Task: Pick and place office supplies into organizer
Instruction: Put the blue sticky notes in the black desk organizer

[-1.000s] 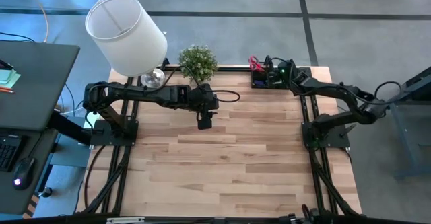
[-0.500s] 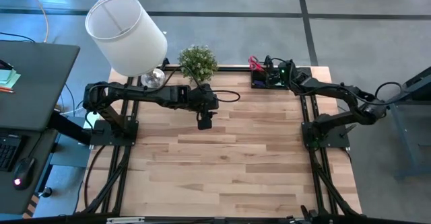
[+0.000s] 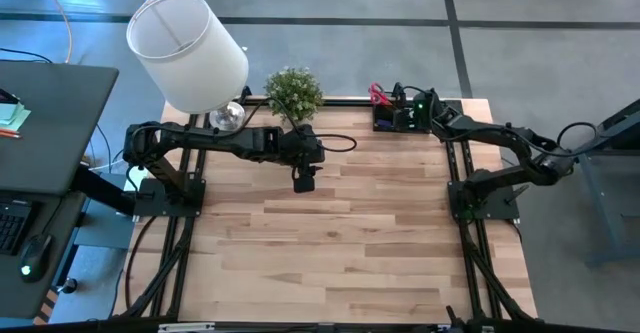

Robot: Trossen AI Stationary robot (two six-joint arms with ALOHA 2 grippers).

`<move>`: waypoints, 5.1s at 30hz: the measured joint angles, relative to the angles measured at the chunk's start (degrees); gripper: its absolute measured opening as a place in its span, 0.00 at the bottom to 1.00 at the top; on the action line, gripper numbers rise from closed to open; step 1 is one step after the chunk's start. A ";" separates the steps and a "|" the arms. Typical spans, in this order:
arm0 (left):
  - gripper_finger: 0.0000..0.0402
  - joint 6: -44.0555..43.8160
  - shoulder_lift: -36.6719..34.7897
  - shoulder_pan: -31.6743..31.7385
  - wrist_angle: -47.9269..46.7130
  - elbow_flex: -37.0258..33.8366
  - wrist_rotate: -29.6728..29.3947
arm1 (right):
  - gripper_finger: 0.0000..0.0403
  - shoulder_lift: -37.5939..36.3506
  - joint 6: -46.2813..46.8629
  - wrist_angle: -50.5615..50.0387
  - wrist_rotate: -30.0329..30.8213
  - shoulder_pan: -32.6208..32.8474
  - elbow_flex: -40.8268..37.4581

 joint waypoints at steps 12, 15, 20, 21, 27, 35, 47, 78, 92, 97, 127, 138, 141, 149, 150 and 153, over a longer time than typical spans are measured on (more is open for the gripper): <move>0.36 -0.07 0.00 0.00 -0.10 0.00 0.01 | 0.64 -0.02 -9.77 -35.34 4.77 2.70 22.00; 0.36 -0.07 0.01 0.00 -0.31 0.00 0.02 | 0.64 0.02 -10.47 -45.44 7.63 4.23 25.96; 0.36 -0.05 0.02 0.00 -0.09 0.00 0.00 | 0.64 1.44 -7.40 -50.85 4.63 1.76 27.23; 0.36 -0.06 0.02 0.00 0.13 0.00 -0.01 | 0.64 2.25 -7.35 -50.52 3.39 0.89 27.27; 0.36 -0.15 0.02 0.00 0.37 0.00 0.01 | 0.64 9.81 -28.52 -51.03 4.40 0.09 27.27; 0.36 0.40 0.02 0.00 0.39 0.00 -0.01 | 0.64 19.50 -45.18 -49.59 18.13 3.77 29.59; 0.36 0.50 0.02 0.00 -0.04 0.00 -0.01 | 0.64 27.52 -50.12 -46.48 15.61 2.99 31.79; 0.36 0.22 0.02 0.00 -0.46 0.00 -0.03 | 0.63 31.48 -38.46 -29.45 0.71 15.93 31.81; 0.36 0.20 0.02 0.00 -1.04 0.00 -0.02 | 0.64 31.55 -26.73 -34.19 -13.62 28.24 34.14; 0.36 0.20 0.02 0.00 -0.92 0.00 -0.03 | 0.64 31.52 -28.96 -40.01 -4.32 30.64 38.43; 0.36 0.21 0.02 0.00 -1.31 0.00 -0.01 | 0.64 36.28 -28.47 -38.78 -2.32 30.30 37.65; 0.36 0.22 0.02 0.00 -0.80 0.00 -0.01 | 0.59 34.26 -28.84 -41.37 6.51 32.59 38.14; 0.36 0.22 0.02 0.00 -0.90 0.00 -0.01 | 0.51 34.42 -28.93 -41.44 6.75 32.81 38.06; 0.36 0.22 0.02 0.00 -0.87 0.00 -0.01 | 0.25 34.40 -30.44 -43.23 6.89 33.84 38.24; 0.36 0.22 0.02 0.00 -0.87 -0.01 -0.01 | 0.22 34.40 -30.64 -44.00 6.90 33.92 38.62; 0.36 0.22 0.02 0.00 -0.85 0.00 -0.01 | 0.14 34.38 -30.52 -46.14 7.34 34.32 40.39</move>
